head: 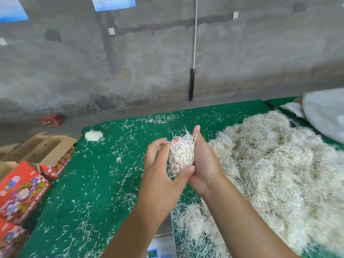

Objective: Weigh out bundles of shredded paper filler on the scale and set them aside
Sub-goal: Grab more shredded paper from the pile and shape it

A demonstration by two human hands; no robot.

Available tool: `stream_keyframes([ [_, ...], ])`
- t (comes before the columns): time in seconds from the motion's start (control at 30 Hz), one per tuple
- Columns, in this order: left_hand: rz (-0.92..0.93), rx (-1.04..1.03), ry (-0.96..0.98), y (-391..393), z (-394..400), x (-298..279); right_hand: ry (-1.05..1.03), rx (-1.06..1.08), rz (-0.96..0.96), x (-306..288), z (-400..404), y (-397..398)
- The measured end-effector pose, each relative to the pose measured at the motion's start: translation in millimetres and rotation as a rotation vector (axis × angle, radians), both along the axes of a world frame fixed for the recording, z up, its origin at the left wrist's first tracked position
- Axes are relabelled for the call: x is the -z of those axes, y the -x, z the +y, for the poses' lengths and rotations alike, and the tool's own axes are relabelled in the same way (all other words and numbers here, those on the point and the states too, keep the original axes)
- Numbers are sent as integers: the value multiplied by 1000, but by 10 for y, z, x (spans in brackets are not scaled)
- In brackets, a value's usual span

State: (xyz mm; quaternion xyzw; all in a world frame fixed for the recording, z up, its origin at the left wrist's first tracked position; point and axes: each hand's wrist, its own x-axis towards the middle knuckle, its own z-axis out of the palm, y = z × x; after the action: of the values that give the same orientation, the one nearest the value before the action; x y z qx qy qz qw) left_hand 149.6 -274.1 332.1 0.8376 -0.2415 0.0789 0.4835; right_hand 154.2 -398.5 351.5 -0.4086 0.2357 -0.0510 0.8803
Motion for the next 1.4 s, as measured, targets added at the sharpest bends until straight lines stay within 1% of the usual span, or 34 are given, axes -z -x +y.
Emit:
stream_keyframes([
  [0.07,51,-32,-58,-37,51,140,23,-55,-5,114,43,59],
  [0.13,164,-47,-81,-101,129,307,70,-97,6,222,71,145],
  [0.2,358,-35,-12,-174,225,512,67,-214,-7,350,52,201],
  [0.27,521,-48,115,-227,313,748,111,-272,60,492,41,284],
  [0.3,568,-71,160,-243,358,875,155,-251,120,602,24,340],
  [0.4,696,-223,235,-302,552,1257,258,-249,193,1003,-9,577],
  [0.47,788,-299,239,-358,726,1534,274,-238,264,1292,-68,787],
  [0.57,871,-363,231,-391,975,1921,278,-224,361,1709,-204,1093],
  [0.77,950,-430,130,-430,1322,2530,331,-196,567,2298,-339,1615],
  [0.87,986,-438,102,-501,1414,2702,341,-169,684,2447,-323,1861],
  [1.03,996,-376,82,-714,1417,2873,322,-112,853,2607,-170,2167],
  [1.23,987,-290,71,-894,1362,3014,339,-121,896,2798,52,2241],
  [1.4,847,-326,78,-796,1597,3144,390,-140,865,2933,185,2115],
])
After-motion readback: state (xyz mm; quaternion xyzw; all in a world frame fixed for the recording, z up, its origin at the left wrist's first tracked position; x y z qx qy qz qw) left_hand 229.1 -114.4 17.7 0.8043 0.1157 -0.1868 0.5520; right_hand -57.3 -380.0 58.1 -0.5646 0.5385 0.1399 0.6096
